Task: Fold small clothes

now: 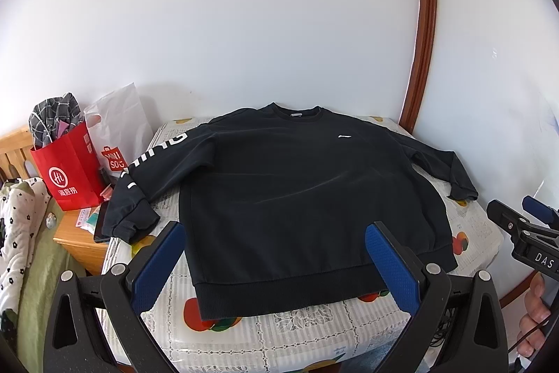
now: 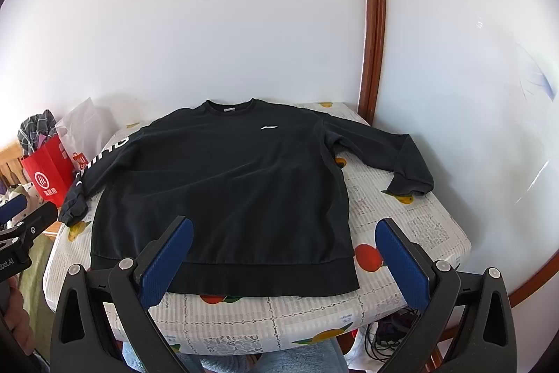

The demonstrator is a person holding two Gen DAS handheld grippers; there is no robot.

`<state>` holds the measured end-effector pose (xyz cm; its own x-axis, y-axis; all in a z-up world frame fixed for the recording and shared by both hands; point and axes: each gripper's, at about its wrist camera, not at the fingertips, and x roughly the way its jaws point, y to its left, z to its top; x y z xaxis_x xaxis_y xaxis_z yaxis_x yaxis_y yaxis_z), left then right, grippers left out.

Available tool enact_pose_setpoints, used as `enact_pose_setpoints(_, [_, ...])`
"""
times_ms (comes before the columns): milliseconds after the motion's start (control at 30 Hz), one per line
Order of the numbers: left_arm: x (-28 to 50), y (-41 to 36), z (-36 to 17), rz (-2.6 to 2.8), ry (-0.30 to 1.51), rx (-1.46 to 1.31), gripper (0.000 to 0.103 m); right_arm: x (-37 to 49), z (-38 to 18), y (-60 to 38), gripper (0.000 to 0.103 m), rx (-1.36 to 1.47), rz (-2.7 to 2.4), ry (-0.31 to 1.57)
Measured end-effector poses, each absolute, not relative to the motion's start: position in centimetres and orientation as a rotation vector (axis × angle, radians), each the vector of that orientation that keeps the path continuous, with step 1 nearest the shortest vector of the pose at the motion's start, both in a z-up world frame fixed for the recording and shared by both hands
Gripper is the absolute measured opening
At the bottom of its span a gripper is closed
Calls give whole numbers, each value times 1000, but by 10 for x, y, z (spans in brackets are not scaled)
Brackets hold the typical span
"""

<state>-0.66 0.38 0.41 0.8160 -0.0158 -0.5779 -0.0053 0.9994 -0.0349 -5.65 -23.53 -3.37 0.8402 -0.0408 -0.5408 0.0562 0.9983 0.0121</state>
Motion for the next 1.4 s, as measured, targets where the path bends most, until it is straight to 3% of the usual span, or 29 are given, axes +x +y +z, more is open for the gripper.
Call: enact_pose_setpoints(1400, [22,34,-16,29,652,-70,103,-33,-45,-215,103,-1,-47,595])
